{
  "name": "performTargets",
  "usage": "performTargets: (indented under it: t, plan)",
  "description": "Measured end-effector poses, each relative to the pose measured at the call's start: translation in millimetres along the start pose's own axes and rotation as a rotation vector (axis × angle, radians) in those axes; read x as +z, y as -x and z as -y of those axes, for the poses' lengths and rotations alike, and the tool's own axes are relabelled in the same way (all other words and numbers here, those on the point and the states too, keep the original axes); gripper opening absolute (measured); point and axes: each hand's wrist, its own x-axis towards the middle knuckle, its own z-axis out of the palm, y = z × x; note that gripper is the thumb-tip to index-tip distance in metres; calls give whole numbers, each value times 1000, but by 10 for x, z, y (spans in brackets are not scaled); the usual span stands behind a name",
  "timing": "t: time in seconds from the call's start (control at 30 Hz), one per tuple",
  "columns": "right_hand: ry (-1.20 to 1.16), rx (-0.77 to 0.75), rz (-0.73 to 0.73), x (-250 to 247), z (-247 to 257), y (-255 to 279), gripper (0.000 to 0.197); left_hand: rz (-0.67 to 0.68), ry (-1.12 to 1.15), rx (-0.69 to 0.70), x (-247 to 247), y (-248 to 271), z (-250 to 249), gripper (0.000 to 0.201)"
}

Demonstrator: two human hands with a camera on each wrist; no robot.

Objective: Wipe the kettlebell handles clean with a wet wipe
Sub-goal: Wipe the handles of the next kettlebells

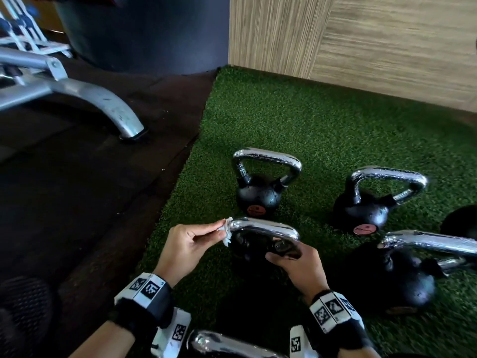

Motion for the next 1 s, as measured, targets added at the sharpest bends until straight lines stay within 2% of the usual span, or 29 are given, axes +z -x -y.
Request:
performTargets:
  t: [0.17, 0.3, 0.43, 0.6, 0.73, 0.8, 0.9, 0.97, 1.0]
  plan:
    - [16, -9, 1, -25, -11, -15, 50, -12, 138, -47, 66, 5, 164, 30]
    - [-7, -32, -7, -31, 7, -8, 53, 6, 97, -126, 134, 25, 342, 27]
    - [-12, -38, 16, -13, 40, 27, 44, 16, 86, -177, 196, 65, 485, 38]
    - [202, -54, 79, -154, 77, 78, 39, -30, 4, -129, 220, 0, 404, 43]
    - [391, -136, 25, -281, 118, 190, 28, -34, -135, -101, 297, -214, 309, 31]
    - [461, -200, 97, -289, 198, 253, 29, -8, -234, -99, 356, -392, 249, 28]
    - [547, -258, 246, -241, 376, 297, 28, 115, -403, -53, 491, -665, 124, 24]
    - [604, -231, 328, -198, 490, 267, 23, 179, -444, -23, 580, -789, 56, 25]
    - [613, -201, 337, -195, 503, 220, 21, 219, -430, -50, 596, -836, 44, 23]
